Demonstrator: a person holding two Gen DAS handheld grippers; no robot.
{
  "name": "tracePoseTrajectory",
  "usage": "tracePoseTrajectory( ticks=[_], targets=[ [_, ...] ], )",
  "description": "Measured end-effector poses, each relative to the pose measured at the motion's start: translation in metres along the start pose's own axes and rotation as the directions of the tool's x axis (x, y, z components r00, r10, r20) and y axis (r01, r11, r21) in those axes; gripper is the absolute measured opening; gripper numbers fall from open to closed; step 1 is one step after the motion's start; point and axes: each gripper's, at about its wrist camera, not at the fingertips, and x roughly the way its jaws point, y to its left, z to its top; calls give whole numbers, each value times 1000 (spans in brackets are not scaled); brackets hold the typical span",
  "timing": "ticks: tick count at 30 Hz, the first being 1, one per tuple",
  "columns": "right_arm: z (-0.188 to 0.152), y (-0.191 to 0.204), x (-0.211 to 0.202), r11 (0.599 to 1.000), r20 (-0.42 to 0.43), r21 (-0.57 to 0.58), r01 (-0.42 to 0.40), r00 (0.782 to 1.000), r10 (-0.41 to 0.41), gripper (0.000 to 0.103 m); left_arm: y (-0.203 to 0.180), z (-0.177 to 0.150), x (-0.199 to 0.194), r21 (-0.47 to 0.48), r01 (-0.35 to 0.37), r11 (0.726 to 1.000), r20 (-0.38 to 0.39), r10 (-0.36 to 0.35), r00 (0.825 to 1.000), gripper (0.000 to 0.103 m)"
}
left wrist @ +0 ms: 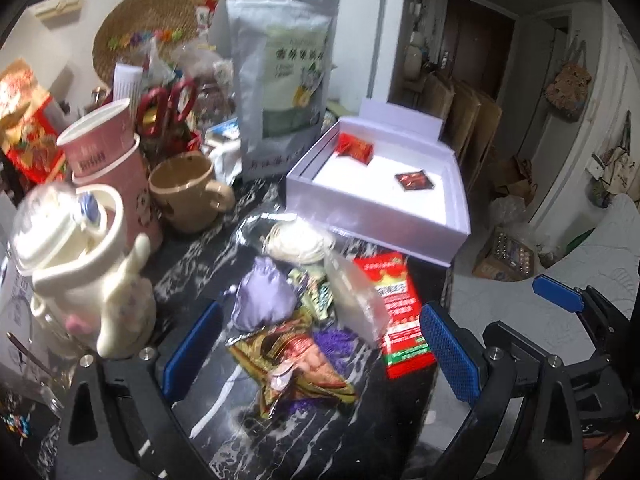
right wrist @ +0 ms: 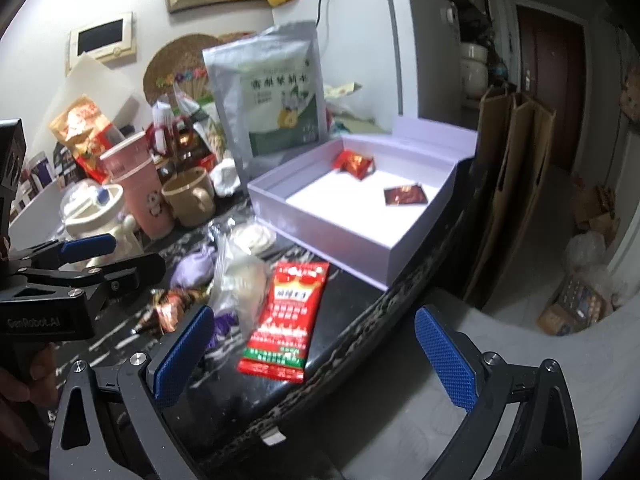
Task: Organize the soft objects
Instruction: 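Grasp the red spicy-strip bag with the right tool while the left tool grasps the nut snack bag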
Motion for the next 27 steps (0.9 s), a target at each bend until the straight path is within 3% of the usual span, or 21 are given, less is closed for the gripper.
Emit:
tracePoseTrajectory(
  ticks=[12,27],
  targets=[
    [-11,0,54,999,-101,-17,44,994,-45,102,27,-20,50,-40,-106,994,-136,100,986,100],
    [-7,13,105,1000,-178,-10,-18,984,16,101,52,-29,66,-112,-74,991,-200,51,978,100]
  ],
)
